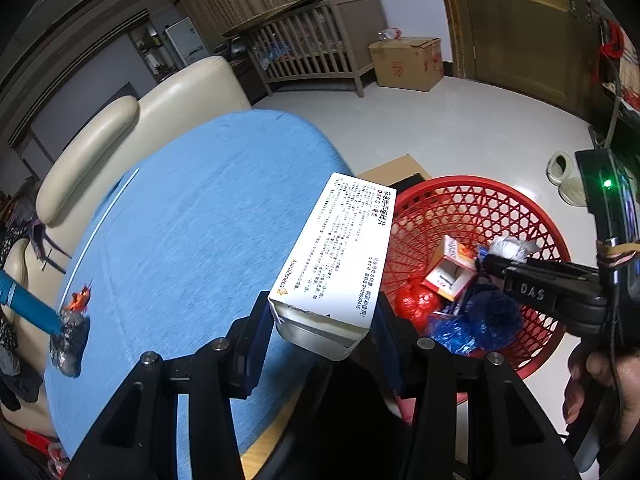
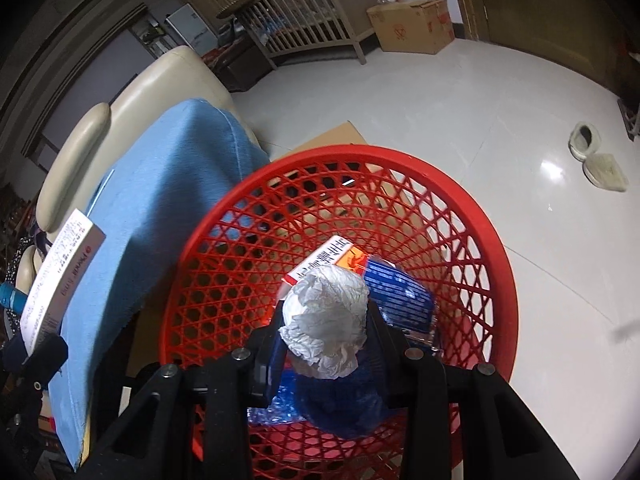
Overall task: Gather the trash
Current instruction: 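Open the right tool over the basket while the left tool drops the box in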
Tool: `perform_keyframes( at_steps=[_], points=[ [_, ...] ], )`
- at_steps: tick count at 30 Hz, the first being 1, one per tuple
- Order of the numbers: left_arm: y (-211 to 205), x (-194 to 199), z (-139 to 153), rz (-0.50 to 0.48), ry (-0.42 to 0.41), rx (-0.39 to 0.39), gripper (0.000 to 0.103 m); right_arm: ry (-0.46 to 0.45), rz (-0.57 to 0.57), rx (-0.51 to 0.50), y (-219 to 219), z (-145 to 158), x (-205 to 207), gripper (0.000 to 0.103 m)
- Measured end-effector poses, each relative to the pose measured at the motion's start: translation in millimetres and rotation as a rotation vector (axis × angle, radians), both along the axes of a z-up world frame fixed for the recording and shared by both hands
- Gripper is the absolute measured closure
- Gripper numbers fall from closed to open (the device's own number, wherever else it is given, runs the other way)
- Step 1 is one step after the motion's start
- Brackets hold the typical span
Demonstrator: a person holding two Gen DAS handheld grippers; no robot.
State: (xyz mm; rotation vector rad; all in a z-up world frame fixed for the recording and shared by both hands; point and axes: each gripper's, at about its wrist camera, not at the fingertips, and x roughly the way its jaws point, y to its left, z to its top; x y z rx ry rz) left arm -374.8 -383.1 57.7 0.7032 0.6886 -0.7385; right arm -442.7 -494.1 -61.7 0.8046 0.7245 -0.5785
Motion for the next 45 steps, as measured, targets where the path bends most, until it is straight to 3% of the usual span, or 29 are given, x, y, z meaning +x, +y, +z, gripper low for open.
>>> perform_keyframes(
  at_steps=[4,9,12,18,27,32,36,40,45],
  points=[
    [-9.9,-4.8,-0.5,-0.022,0.001,0.002,0.052,0.006,0.016,0.004,-0.1,-0.3,2.0,0.064],
    [-14.9,-9.5,-0.3,-0.035,0.002,0.001,0.052,0.0,0.041,0.028,-1.3,-2.1,7.2,0.055],
    [-14.3,-9.7,-0.6,-0.032,0.006,0.002,0.053,-0.031,0.053,0.041,1.5,-0.4,9.7,0.043],
    [-16.2,-9.8,-0.9,-0.031,0.014,0.001,0.052,-0.119,-0.003,0.035,-3.9,22.3,-8.1,0.037],
    [-27.1,-18.0,-9.7,-0.073,0.035,0.033,0.052,-0.213,-0.11,0.018,-24.4,50.9,-41.1,0.035],
    [-44.1,-26.0,-22.5,-0.12,0.105,0.068,0.05,-0.223,-0.119,0.018,-25.2,56.2,-45.6,0.035],
    [-58.6,-31.6,-30.9,-0.155,0.159,0.109,0.03,-0.23,-0.114,0.01,-24.4,59.2,-45.3,0.035],
    [-53.4,-29.1,-23.2,-0.158,0.182,0.083,0.03,-0.242,-0.117,-0.006,-23.7,67.2,-46.6,0.035],
    [-25.5,-4.7,-3.8,-0.086,0.186,0.021,0.029,-0.236,-0.092,-0.027,-16.4,75.3,-40.4,0.035]
  ],
)
